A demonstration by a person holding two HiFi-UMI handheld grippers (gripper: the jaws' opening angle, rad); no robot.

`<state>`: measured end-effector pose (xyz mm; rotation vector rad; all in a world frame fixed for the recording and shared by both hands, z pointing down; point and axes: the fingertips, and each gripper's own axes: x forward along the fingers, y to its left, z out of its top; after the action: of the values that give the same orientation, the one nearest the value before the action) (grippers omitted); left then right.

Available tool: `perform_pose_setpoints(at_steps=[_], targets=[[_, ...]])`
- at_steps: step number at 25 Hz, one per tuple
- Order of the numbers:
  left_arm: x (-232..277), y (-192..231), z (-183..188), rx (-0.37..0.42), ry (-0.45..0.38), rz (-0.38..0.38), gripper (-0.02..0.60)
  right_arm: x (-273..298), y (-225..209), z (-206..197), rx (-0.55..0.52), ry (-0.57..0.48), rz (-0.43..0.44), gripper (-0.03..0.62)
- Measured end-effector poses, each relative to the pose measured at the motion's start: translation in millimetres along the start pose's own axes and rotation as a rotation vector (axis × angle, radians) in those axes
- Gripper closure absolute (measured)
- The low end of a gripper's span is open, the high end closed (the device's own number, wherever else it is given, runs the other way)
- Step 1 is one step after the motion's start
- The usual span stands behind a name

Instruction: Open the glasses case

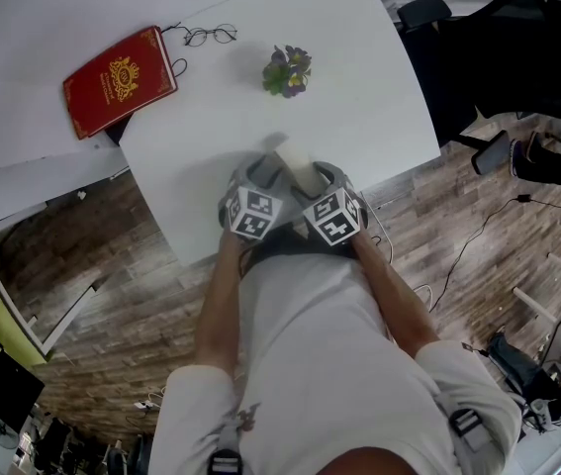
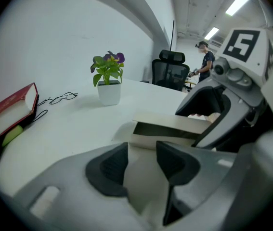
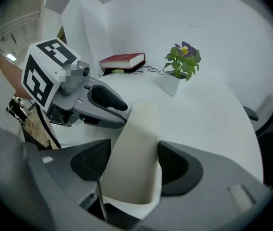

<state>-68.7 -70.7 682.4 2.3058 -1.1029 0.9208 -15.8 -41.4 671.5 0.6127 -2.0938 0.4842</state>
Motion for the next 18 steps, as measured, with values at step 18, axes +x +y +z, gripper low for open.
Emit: perform_pose_setpoints(at_steps=[18], targets=[[1.2, 0.1, 2.9, 0.001, -0.011, 0.008, 0.4, -6.5, -6.9, -0.1, 0.031, -0.025, -0.006, 0.318]])
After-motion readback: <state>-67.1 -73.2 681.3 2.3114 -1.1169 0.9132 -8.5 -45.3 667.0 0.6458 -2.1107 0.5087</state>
